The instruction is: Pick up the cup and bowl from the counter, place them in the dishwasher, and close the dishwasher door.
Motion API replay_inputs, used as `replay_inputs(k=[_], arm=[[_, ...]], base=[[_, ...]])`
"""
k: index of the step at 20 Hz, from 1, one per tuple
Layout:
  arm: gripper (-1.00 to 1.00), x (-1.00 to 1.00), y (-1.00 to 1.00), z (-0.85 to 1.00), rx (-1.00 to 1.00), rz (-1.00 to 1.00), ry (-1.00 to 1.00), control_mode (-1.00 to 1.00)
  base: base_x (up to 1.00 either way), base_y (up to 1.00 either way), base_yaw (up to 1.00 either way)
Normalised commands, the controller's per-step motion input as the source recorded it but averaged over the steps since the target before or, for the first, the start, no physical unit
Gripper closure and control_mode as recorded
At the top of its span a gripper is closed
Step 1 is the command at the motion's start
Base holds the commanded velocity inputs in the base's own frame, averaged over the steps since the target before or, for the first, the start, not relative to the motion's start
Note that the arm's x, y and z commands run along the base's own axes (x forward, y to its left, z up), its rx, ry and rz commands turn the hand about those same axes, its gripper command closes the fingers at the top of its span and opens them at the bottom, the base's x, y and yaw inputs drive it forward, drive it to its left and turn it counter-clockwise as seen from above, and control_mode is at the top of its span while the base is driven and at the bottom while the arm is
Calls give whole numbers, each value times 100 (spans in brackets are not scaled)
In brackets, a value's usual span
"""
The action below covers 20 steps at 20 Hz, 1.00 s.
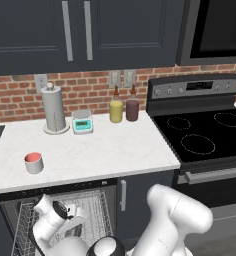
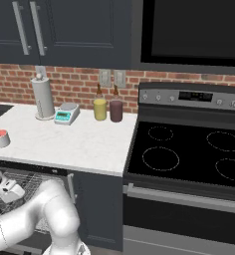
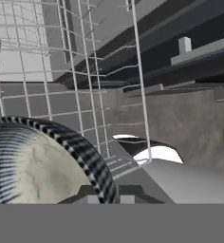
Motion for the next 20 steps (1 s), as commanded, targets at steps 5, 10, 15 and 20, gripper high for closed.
replay_inputs(k=[5, 10, 15, 20], arm=[[100, 55, 22, -51, 0, 7, -2, -100], [100, 43, 36, -56, 0, 11, -12, -100], [100, 23, 34, -52, 0, 12, -13, -100], [100, 18, 33, -45, 2, 19, -6, -100]], base=[[0, 0, 0], [0, 0, 0], [0, 0, 0], [0, 0, 0]])
